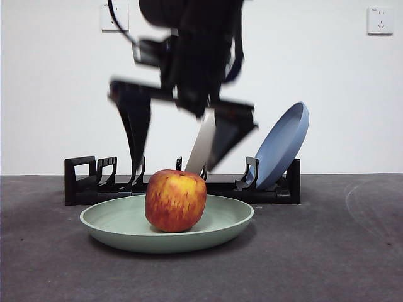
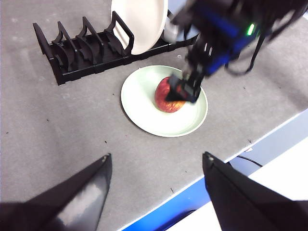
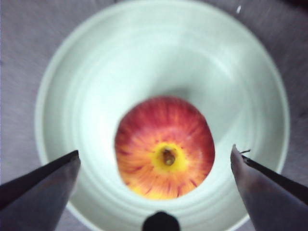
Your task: Take the green plate from the plate rack,put the plate on the table,take the apple from the table,put the apple in the plate
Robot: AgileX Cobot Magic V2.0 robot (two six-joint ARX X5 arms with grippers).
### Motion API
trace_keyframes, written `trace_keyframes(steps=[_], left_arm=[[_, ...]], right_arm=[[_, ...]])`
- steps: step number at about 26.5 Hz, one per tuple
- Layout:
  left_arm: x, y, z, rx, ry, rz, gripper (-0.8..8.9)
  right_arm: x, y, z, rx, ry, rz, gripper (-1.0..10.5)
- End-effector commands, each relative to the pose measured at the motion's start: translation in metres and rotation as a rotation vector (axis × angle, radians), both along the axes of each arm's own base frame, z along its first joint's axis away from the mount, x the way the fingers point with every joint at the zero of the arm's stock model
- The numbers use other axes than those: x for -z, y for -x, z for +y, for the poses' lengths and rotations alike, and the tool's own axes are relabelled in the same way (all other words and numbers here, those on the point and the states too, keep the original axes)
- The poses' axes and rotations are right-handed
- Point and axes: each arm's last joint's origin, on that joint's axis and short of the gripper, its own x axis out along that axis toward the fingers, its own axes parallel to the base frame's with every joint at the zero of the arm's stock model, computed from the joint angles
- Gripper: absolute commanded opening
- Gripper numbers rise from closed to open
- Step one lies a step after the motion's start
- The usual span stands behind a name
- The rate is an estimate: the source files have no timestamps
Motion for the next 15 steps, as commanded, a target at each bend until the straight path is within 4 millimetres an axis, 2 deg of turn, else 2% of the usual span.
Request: trace_keyframes(steps=[1, 8, 10, 15], left_arm=[[0.001, 0.000, 0.000, -0.007, 0.008, -0.001, 3.14], [-0.001, -0.001, -0.001, -0.009, 0.025, -0.014, 3.14], [-0.002, -0.001, -0.002, -0.013, 0.033, -0.022, 3.14], [-0.005, -0.004, -0.005, -0.014, 0.059, -0.046, 3.14]], right_arm=[[-0.029, -0.003, 0.004, -0.031, -0.009, -0.019, 6.3], [-0.115, 0.006, -0.006, -0.103, -0.012, -0.069, 6.3], [-0.141, 0.013, -0.015, -0.116, -0.043, -0.109, 6.3], [-0.189, 0.041, -0.046, -0.117, -0.128, -0.197, 6.3]])
